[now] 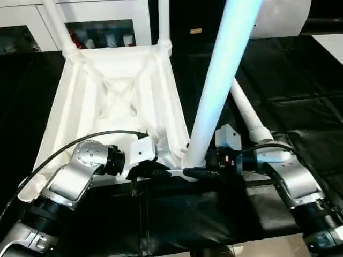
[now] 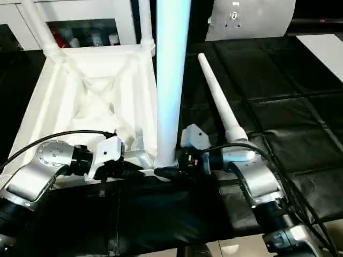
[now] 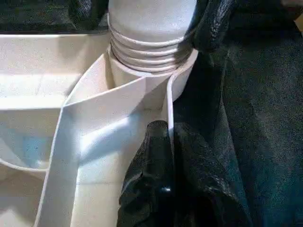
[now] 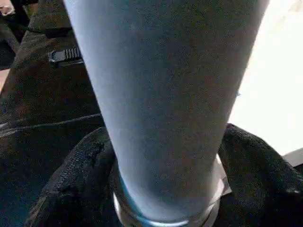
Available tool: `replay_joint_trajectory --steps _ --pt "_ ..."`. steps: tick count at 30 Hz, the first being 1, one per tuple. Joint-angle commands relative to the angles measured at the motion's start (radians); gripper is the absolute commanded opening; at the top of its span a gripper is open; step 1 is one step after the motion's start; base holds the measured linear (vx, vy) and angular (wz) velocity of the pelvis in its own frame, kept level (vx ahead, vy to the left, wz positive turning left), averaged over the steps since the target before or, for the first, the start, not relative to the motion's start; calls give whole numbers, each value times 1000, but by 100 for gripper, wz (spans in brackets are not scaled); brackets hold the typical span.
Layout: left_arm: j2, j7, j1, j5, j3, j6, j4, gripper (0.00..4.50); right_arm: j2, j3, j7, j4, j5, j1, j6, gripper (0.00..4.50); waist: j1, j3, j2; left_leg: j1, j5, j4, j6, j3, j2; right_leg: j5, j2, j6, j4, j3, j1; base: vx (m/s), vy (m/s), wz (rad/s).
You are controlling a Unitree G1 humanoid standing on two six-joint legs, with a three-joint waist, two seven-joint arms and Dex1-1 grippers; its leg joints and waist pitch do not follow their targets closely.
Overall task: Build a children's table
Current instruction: Rotate leg to tighten
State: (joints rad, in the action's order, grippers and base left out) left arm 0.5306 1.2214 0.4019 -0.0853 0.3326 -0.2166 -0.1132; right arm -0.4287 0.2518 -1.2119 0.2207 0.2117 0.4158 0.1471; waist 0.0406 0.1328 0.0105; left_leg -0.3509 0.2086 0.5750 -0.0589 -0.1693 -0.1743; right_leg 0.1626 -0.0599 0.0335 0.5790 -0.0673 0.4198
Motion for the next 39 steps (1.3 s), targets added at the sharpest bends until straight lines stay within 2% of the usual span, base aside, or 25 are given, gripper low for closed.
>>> replay_joint_trajectory --steps 1,4,7,16,19,22,24,25,26,27,29,30,31,32,33,34,35,36,39 --pt "1 51 4 0 47 13 -10 0 1 10 -23 9 3 8 -8 323 -4 -65 -11 -2 26 -56 152 9 -53 169 -81 270 -46 58 -63 0 0 0" --pt "1 54 5 0 47 19 -15 0 1 15 -37 26 7 14 -11 288 -4 -64 -11 -2 32 -56 149 8 -53 179 -81 269 -47 58 -63 0 0 0" --pt "1 56 4 0 48 22 -16 0 1 17 -44 35 9 17 -14 275 -3 -65 -10 -1 30 -56 147 8 -54 177 -81 270 -46 58 -62 0 0 0" --pt "-3 53 -6 -12 42 15 -12 0 6 18 -69 33 25 4 2 267 -1 -66 -11 -3 20 -55 154 9 -54 172 -82 270 -45 57 -64 0 0 0" --pt "-18 8 -21 -20 23 -26 17 0 24 10 -41 -9 54 -24 58 267 2 -64 -9 -2 32 -56 148 8 -55 184 -82 269 -48 58 -62 0 0 0" --pt "-55 -110 -49 -1 5 -127 78 0 77 15 98 -110 49 -81 155 267 1 -59 -9 -4 29 -61 132 11 -59 182 -81 262 -47 60 -63 0 0 0" --pt "-82 -163 -58 2 -8 -163 97 0 106 18 163 -142 34 -103 179 267 -6 -52 -10 -5 83 -65 108 11 -52 284 -82 236 -62 58 -61 0 0 0" --pt "-131 -248 -71 12 -24 -223 131 0 168 21 275 -185 11 -140 223 267 -8 -46 -9 -5 106 -68 96 11 -51 327 -81 223 -67 58 -59 0 0 0" --pt "-139 -263 -73 15 -27 -235 137 0 179 22 296 -192 7 -147 231 266 -11 -41 -8 -1 145 -72 74 12 -53 408 -82 195 -78 59 -52 0 0 0" --pt "-181 -330 -83 26 -36 -284 166 0 237 21 388 -219 -7 -174 273 266 -18 -36 -10 -8 179 -78 52 17 -49 479 -82 162 -81 57 -57 0 0 0" --pt "-218 -383 -91 35 -42 -330 191 0 293 14 467 -233 -20 -191 306 266 -30 -34 -12 -6 212 -81 37 23 -46 556 -83 118 -93 54 -51 -26 6 -6" --pt "-306 -506 -102 67 -60 -409 230 0 424 -22 656 -224 -50 -204 365 266 -42 -28 -10 -8 232 -82 31 24 -43 592 -81 102 -97 55 -47 0 0 0" --pt "-306 -506 -102 67 -60 -409 230 0 424 -22 656 -224 -50 -204 365 266 -47 -24 -10 -8 245 -83 24 24 -44 615 -81 96 -101 56 -43 0 0 0" --pt "-306 -506 -102 67 -60 -409 230 0 424 -22 656 -224 -50 -204 365 266 -54 -23 -12 -3 282 -81 17 30 -36 696 -82 64 -112 48 -38 0 0 0" --pt "-328 -538 -105 79 -62 -430 241 0 454 -31 704 -223 -58 -206 377 266 -60 -22 -12 -6 289 -81 23 34 -33 728 -84 38 -116 47 -40 0 0 0" --pt "-374 -601 -106 103 -68 -450 249 0 491 -37 765 -207 -78 -201 381 266 -61 -21 -10 -4 292 -82 28 34 -34 730 -83 33 -120 47 -36 0 0 0" --pt "-374 -601 -106 103 -68 -450 249 0 491 -37 765 -207 -78 -201 381 266 -65 -20 -9 -2 300 -83 28 33 -35 721 -81 28 -123 46 -31 0 0 0" --pt "-417 -663 -105 126 -74 -465 255 0 520 -39 819 -193 -98 -195 383 266 -65 -23 -9 -2 295 -85 31 33 -35 691 -80 27 -122 46 -34 0 0 0" --pt "-447 -711 -103 141 -76 -470 259 0 537 -36 858 -183 -115 -189 384 266 -66 -22 -6 -6 280 -90 39 33 -40 605 -79 45 -116 49 -36 0 0 0"
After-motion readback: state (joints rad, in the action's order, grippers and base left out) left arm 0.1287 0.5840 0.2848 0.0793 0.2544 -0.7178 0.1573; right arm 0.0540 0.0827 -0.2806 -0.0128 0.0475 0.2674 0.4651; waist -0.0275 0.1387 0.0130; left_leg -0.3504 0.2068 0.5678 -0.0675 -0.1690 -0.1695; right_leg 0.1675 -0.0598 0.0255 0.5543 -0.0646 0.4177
